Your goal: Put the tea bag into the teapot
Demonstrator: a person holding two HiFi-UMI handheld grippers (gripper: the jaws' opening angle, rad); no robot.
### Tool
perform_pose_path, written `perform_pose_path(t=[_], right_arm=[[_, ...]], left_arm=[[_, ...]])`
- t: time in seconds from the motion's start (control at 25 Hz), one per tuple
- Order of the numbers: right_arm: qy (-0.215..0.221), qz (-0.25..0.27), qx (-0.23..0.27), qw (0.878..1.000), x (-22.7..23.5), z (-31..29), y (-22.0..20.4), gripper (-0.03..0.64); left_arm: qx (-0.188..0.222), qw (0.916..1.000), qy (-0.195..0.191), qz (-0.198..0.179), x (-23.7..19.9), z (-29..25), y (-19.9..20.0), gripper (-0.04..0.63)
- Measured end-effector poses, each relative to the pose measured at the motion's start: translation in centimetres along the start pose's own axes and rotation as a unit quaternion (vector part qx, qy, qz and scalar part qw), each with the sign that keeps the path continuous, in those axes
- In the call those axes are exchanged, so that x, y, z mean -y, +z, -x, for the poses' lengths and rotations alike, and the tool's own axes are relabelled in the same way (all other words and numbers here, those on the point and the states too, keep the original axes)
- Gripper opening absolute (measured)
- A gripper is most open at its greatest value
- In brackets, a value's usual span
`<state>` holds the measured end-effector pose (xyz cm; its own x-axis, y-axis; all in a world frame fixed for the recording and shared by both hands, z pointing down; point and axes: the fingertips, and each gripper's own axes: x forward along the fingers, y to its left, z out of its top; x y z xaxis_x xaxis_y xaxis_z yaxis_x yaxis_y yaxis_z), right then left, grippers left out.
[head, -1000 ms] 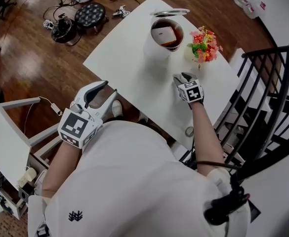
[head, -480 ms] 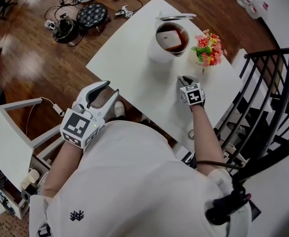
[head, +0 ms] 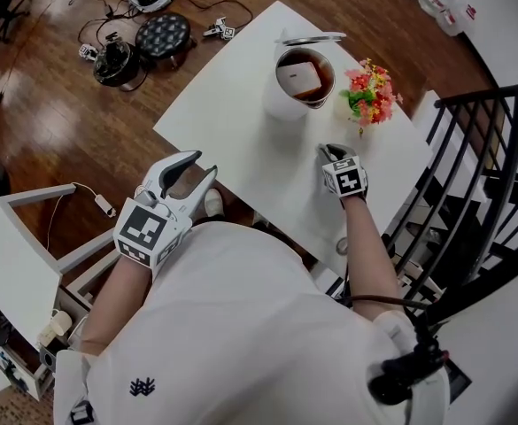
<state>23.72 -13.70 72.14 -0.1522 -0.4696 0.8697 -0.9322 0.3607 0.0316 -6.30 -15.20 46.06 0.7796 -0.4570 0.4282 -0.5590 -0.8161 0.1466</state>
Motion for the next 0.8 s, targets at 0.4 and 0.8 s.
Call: perform_pose_path(t=[0.4,0.8], right_arm=[[0.003,-0.002,0.040,0.999,-0.6,6.1,3.5,0.072],[-0.011,0.017,0.112,0.993,-0.5,14.3,10.0,0.072]], left_arm=[[0.014,0.9999,-0.008,-0.007,1.0,0.0,0.5,0.127],[0.026,0.9996,-0.008,-0.009,2.4,0.5,0.6,0.127]])
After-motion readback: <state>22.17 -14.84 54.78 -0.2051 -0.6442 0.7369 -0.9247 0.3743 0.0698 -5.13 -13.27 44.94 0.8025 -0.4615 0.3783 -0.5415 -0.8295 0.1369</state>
